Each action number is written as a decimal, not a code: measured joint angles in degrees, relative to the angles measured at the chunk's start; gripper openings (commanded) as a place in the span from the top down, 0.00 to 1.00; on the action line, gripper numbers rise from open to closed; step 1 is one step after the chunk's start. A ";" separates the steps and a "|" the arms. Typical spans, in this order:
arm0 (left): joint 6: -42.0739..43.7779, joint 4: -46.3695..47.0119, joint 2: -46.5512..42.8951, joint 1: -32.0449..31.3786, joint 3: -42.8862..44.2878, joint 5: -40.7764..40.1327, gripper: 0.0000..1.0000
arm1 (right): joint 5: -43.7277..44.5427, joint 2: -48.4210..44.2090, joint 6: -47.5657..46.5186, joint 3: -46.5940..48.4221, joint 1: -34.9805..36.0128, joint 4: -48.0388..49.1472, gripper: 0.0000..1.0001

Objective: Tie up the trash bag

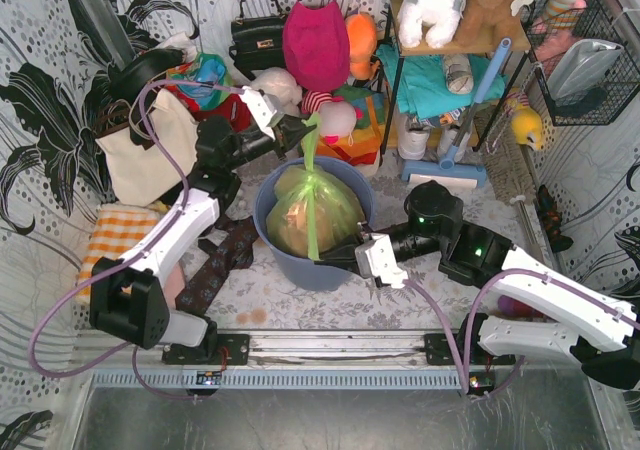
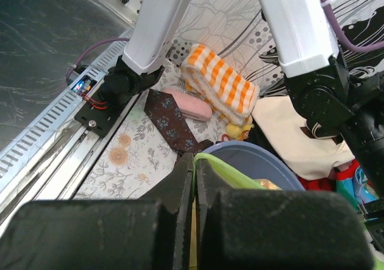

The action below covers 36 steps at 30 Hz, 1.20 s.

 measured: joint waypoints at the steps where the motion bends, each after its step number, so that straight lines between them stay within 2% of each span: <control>1: -0.20 0.13 0.76 0.15 0.13 0.00 1.00 | -0.07 0.02 -0.13 -0.13 0.00 -0.13 1.00; 9: -1.92 0.85 7.87 2.23 0.24 -2.03 1.00 | -3.26 -1.42 0.87 -7.04 1.38 0.96 1.00; 15: -3.30 2.01 8.20 2.49 0.20 -0.68 1.00 | -3.08 -1.70 2.73 -8.26 1.46 1.73 1.00; 16: -3.56 2.38 7.85 2.49 0.04 -0.26 1.00 | -2.60 -2.05 3.10 -8.26 1.46 1.97 0.96; 22: -4.20 4.55 3.23 2.51 -2.23 3.04 1.00 | 3.15 -6.99 2.95 -8.26 1.46 3.96 0.52; 24: -4.35 5.29 2.05 2.49 -2.47 4.04 1.00 | 5.86 -9.27 1.79 -8.26 1.46 4.57 0.41; 28: -4.55 5.95 1.27 2.51 -2.51 5.53 1.00 | 11.69 -12.15 -2.71 -8.41 1.46 5.07 0.34; 36: -4.57 4.70 3.91 2.51 -2.19 7.76 1.00 | 18.18 -7.67 -13.55 -8.59 1.46 5.11 0.33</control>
